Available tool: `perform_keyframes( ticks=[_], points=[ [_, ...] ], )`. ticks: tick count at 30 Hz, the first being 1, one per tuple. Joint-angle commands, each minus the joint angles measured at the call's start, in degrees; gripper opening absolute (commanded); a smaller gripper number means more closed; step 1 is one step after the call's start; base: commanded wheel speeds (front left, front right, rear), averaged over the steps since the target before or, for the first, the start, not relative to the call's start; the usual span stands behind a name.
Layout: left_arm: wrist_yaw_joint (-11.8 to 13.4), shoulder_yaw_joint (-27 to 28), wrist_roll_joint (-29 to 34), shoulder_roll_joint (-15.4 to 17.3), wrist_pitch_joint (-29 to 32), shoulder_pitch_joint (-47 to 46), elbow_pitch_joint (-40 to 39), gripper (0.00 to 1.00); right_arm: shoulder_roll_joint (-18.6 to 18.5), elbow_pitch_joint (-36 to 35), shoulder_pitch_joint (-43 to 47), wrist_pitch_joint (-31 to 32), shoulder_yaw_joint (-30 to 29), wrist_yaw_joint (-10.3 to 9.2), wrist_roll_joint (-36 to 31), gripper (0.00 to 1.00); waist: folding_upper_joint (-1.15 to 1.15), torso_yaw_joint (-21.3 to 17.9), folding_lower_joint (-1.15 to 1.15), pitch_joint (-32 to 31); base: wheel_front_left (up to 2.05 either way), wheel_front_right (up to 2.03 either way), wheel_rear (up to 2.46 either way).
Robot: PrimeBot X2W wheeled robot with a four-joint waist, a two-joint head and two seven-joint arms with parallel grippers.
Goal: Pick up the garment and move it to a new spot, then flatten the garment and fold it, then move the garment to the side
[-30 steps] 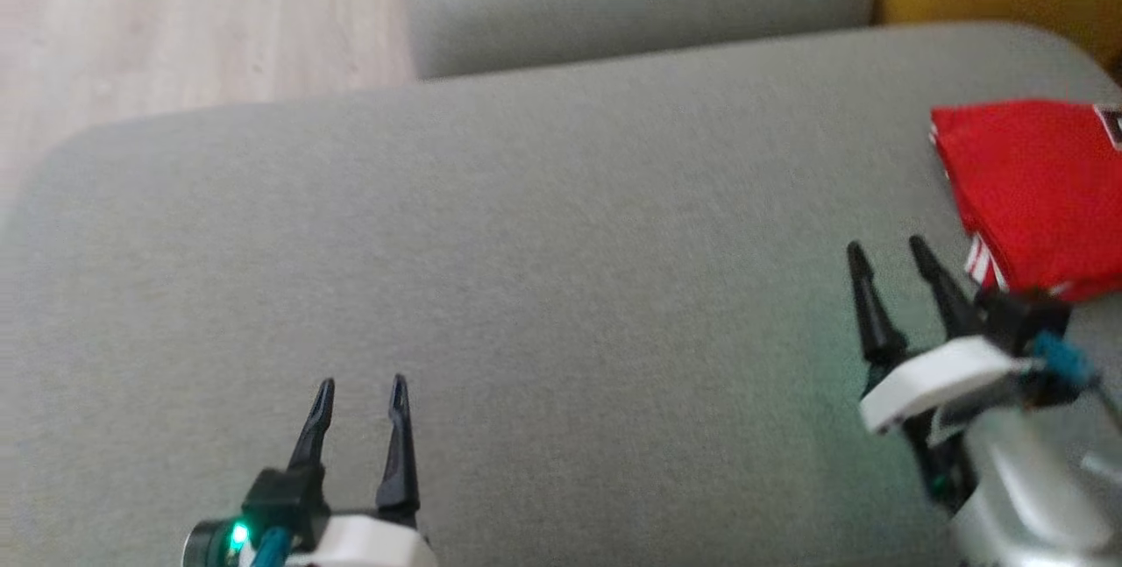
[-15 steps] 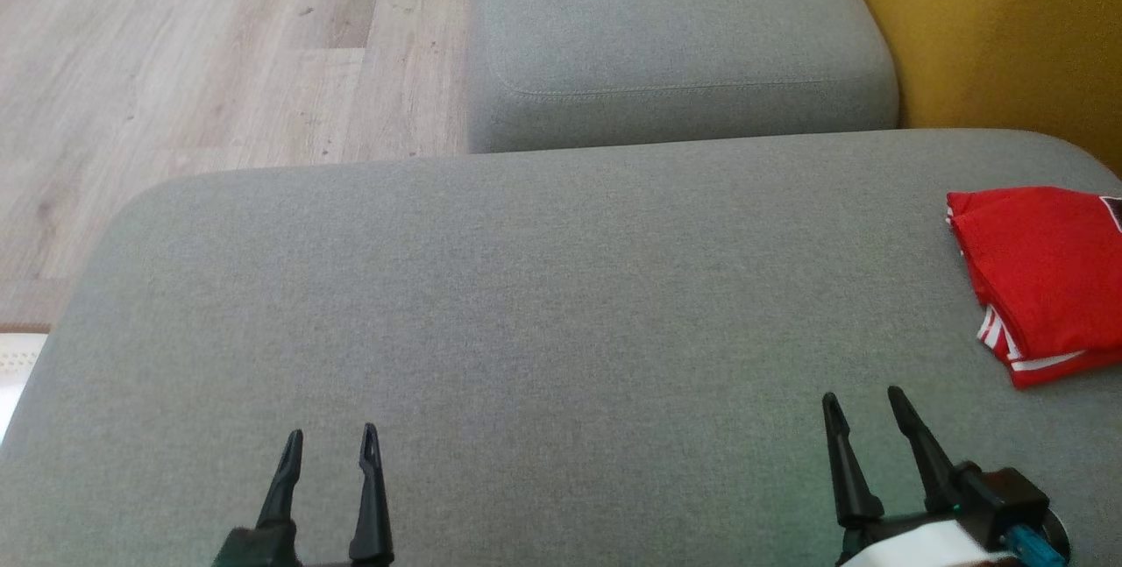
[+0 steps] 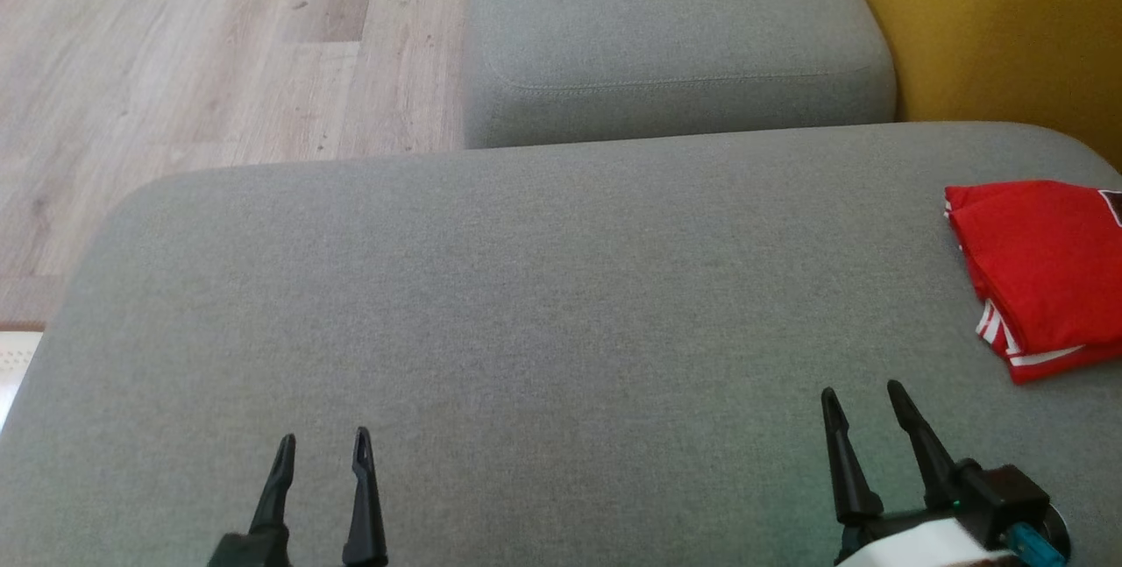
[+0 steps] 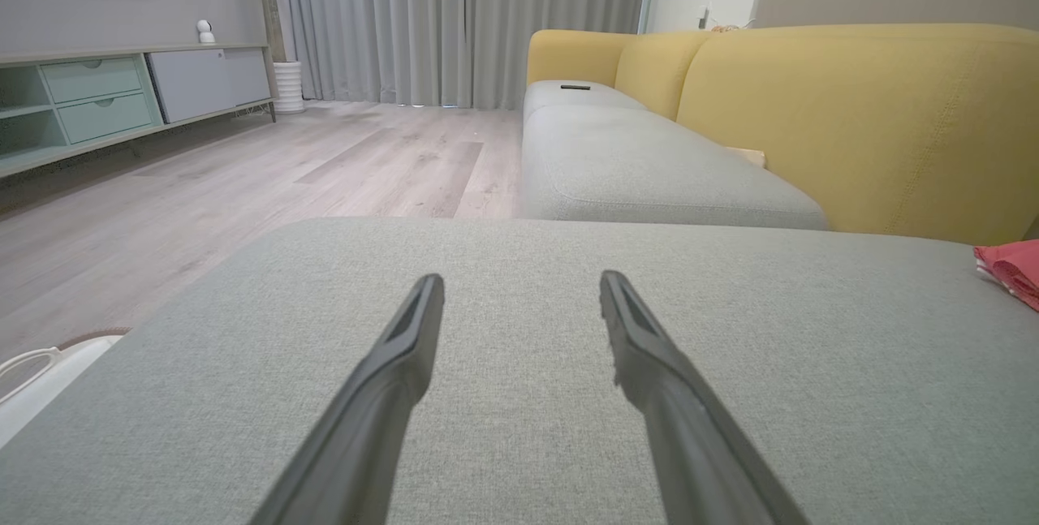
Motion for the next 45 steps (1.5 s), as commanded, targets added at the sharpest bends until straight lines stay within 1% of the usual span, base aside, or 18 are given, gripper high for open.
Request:
perform_keyframes(
  ticks=[1,4,5,9,42,45],
  points=[
    [-0.2,1.7,0.6,-0.5,-0.7,-2.6,-2.1,1.00,-0.2,-2.2,-2.3,-0.6,1.5,0.39,-0.4,1.00,0.00,0.0,0.00,0.1,0.00,0.00,0.00],
    [0.0,1.5,0.8,-0.5,-0.7,-2.7,-2.0,1.00,-0.2,-2.2,-2.2,-0.6,1.5,0.39,-0.4,1.00,0.00,0.1,0.00,0.2,0.00,0.00,0.00],
    [0.0,-0.1,0.3,0.0,0.0,0.0,0.0,0.00,0.0,0.0,0.0,0.0,0.0,0.00,0.0,0.00,0.00,0.1,0.00,0.2,0.00,0.00,0.00],
    [0.0,-0.2,-0.3,0.0,0.2,0.6,2.9,0.00,0.0,2.7,0.9,0.2,0.1,-0.05,0.5,0.00,0.00,0.1,0.00,0.3,0.00,0.00,0.00],
    [-5.1,3.4,-24.4,1.1,4.4,-6.0,6.9,0.00,-0.8,2.5,-3.3,4.7,-1.9,0.06,23.8,0.00,0.00,-0.6,0.00,2.1,0.00,0.00,0.00],
    [-5.4,3.7,-25.8,1.1,4.7,-6.4,7.1,0.00,-0.9,2.5,-3.5,5.0,-2.0,0.07,25.1,0.00,0.00,-0.7,0.00,2.2,0.00,0.00,0.00]
  ],
)
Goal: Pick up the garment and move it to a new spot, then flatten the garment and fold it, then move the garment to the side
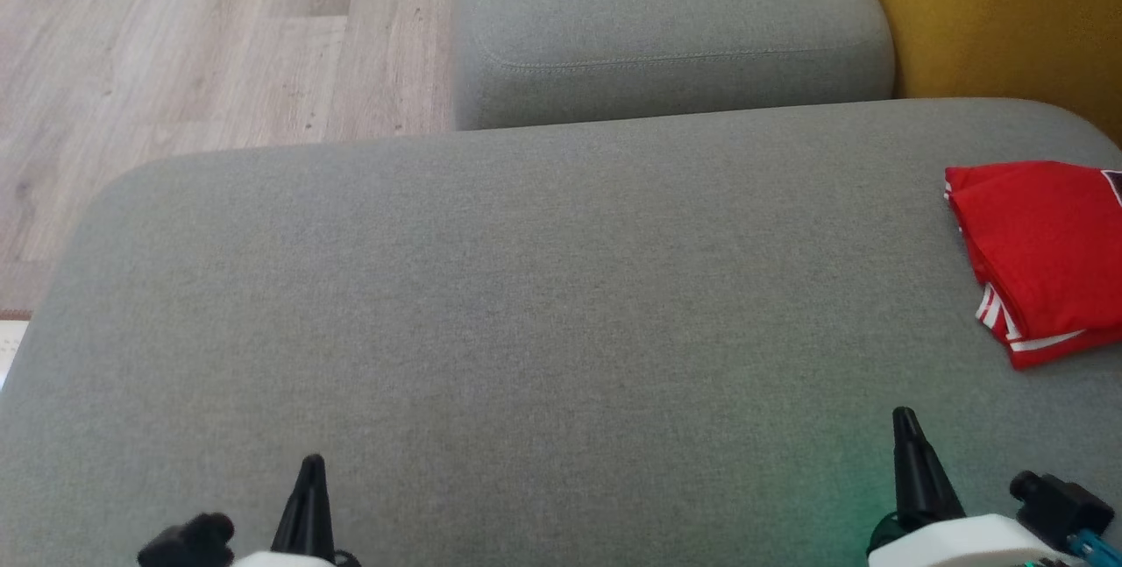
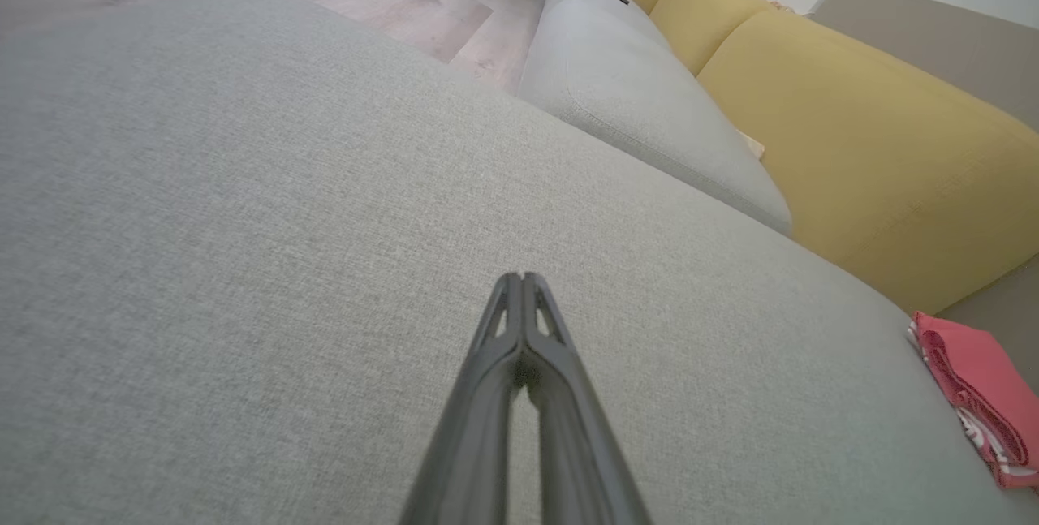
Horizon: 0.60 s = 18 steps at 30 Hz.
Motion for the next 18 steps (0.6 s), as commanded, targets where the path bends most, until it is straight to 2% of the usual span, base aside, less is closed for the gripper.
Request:
perform_keyframes(
  ticks=[1,18],
  points=[
    [-0.5,1.3,-1.6,0.7,0.2,-3.2,-1.4,0.00,-0.8,-1.9,-3.1,0.4,0.0,0.13,1.7,0.00,0.00,0.0,0.00,0.1,0.00,0.00,0.00],
    [-3.1,3.5,-13.5,1.0,2.7,-6.4,0.2,0.00,-1.0,-2.0,-5.3,2.9,-1.4,0.19,13.3,0.00,0.00,-0.4,0.00,1.0,0.00,0.00,0.00]
  ],
)
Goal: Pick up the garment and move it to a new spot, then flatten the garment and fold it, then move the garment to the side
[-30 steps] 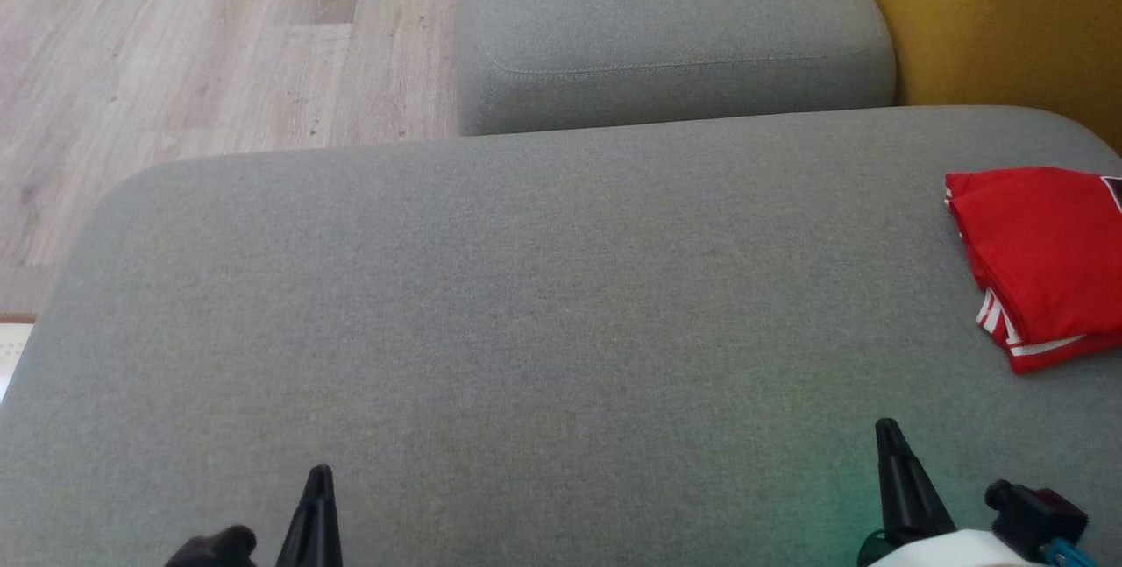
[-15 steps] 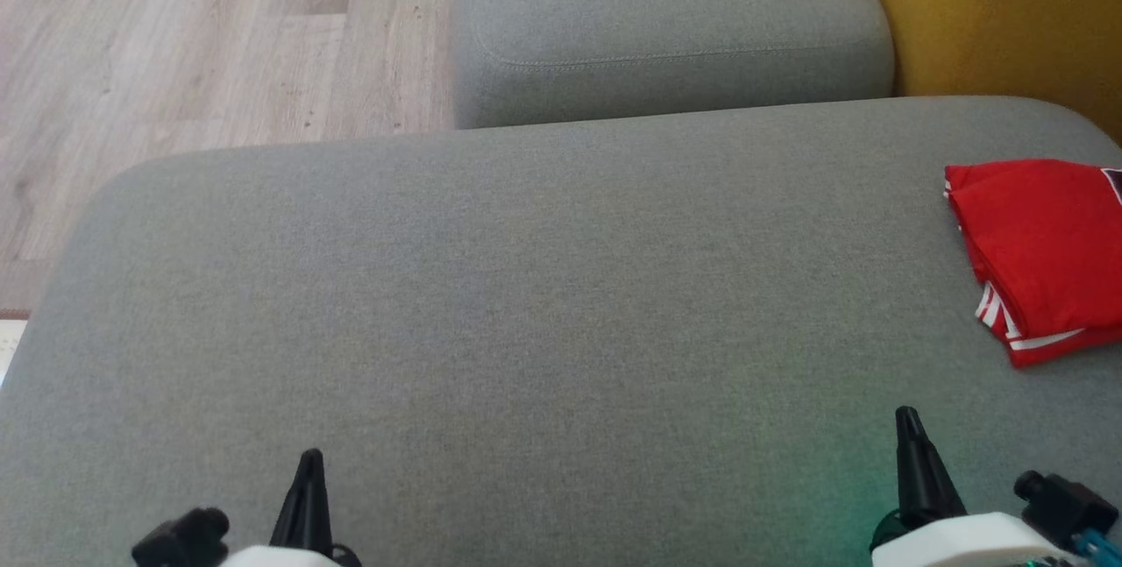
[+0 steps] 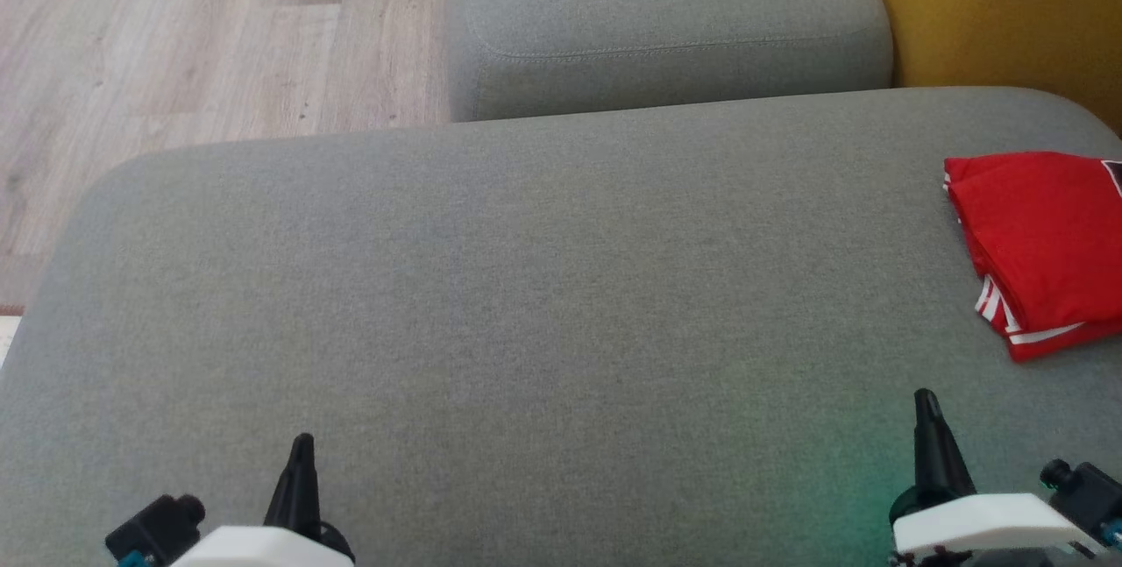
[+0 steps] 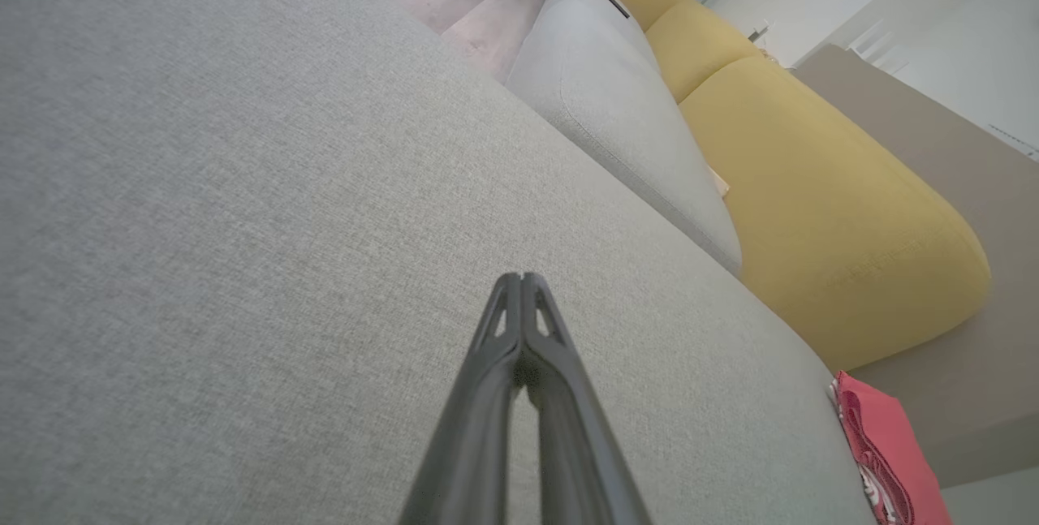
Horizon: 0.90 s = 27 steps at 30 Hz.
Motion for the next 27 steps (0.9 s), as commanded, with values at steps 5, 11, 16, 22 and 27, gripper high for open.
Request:
perform_keyframes(
  ticks=[5,11,16,22,27],
  points=[
    [-1.3,2.2,-4.4,0.9,0.8,-4.1,-1.0,0.00,-0.9,-2.0,-3.9,1.1,-0.2,0.21,4.4,0.00,0.00,-0.1,0.00,0.3,0.00,0.00,0.00],
    [-2.2,3.0,-8.6,0.9,1.8,-5.3,-0.3,0.00,-1.0,-2.0,-4.6,2.0,-0.7,0.23,8.4,0.00,0.00,-0.2,0.00,0.6,0.00,0.00,0.00],
    [-3.0,3.8,-12.0,0.9,2.5,-6.2,0.2,0.00,-1.0,-2.0,-5.3,2.8,-1.2,0.25,11.8,0.00,0.00,-0.4,0.00,0.9,0.00,0.00,0.00],
    [-3.9,4.7,-16.2,0.9,3.5,-7.4,0.8,0.00,-1.0,-2.1,-6.0,3.8,-1.7,0.27,15.8,0.00,0.00,-0.5,0.00,1.2,0.00,0.00,0.00],
    [-4.5,5.3,-19.0,0.9,4.1,-8.1,1.2,0.00,-1.0,-2.1,-6.5,4.5,-2.1,0.28,18.5,0.00,0.00,-0.6,0.00,1.4,0.00,0.00,0.00]
  ],
)
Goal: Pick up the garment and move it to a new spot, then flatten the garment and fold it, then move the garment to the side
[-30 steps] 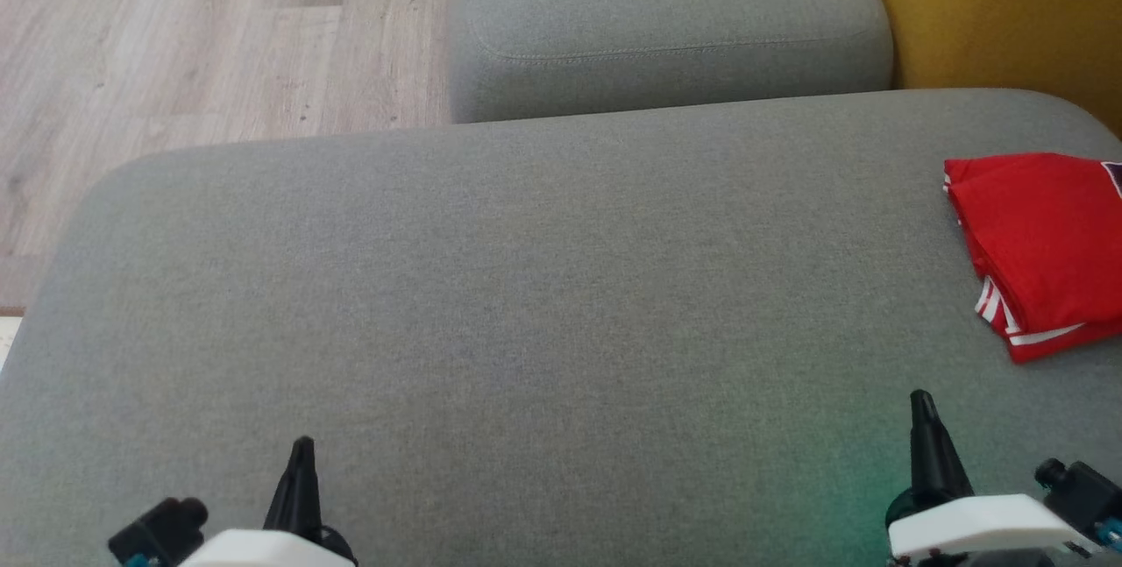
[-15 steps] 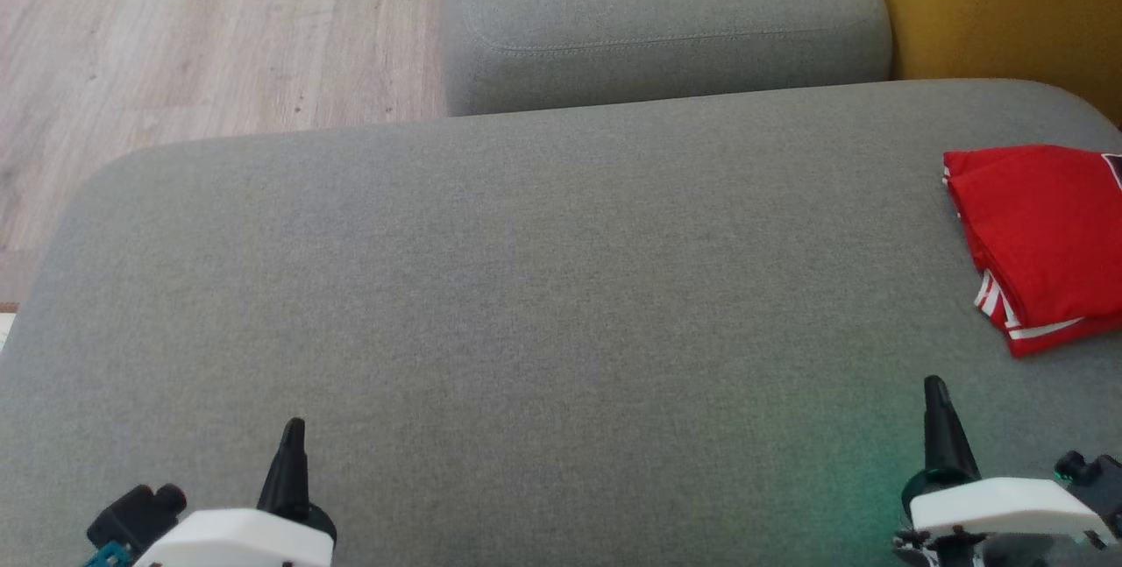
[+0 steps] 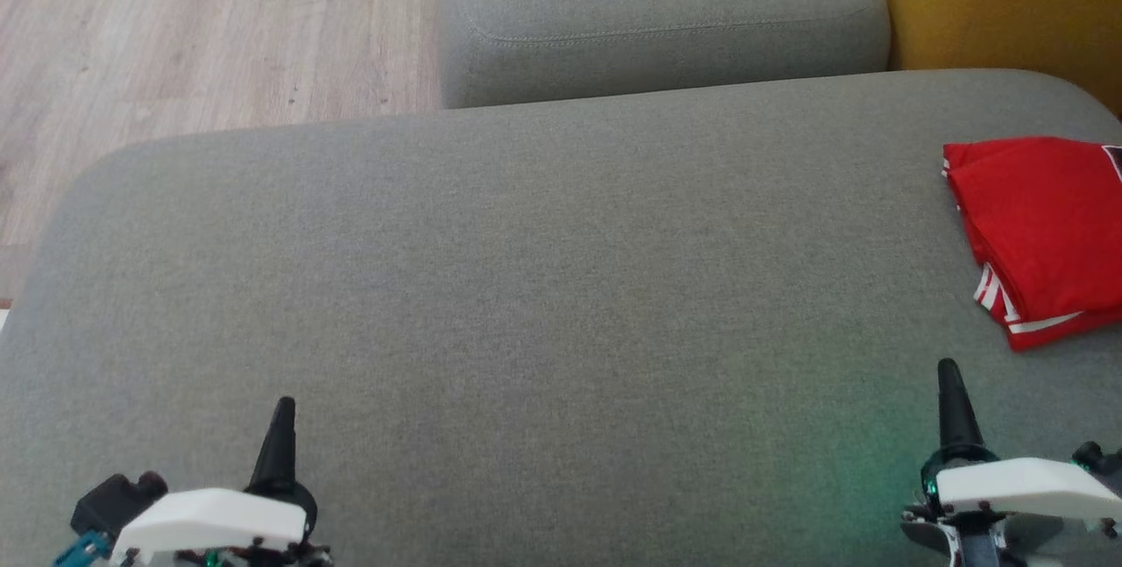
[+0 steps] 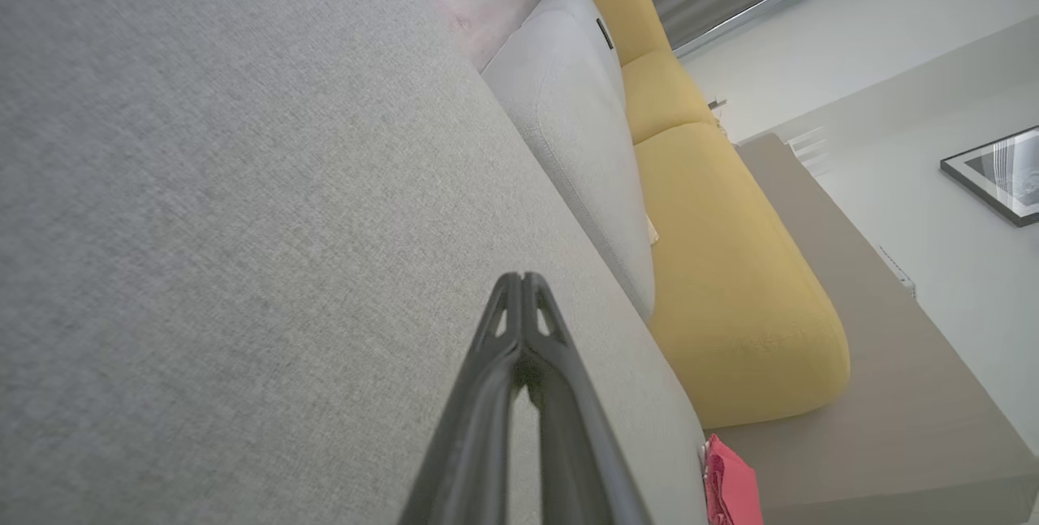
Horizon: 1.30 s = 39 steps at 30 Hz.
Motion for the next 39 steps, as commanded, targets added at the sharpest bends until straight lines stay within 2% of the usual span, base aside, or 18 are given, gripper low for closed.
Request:
perform_keyframes(
  ticks=[1,39],
  points=[
    [-0.7,1.9,-1.6,0.9,0.3,-3.6,-1.4,0.00,-0.9,-2.1,-3.3,0.6,0.4,0.28,1.7,0.00,0.00,0.0,0.00,0.1,0.00,0.00,0.00],
    [-6.6,8.1,-28.3,0.6,6.8,-11.2,2.8,0.00,-0.7,-2.2,-8.2,7.2,-3.5,0.42,27.7,0.00,0.00,-0.9,0.00,2.2,0.00,0.00,0.00]
  ],
)
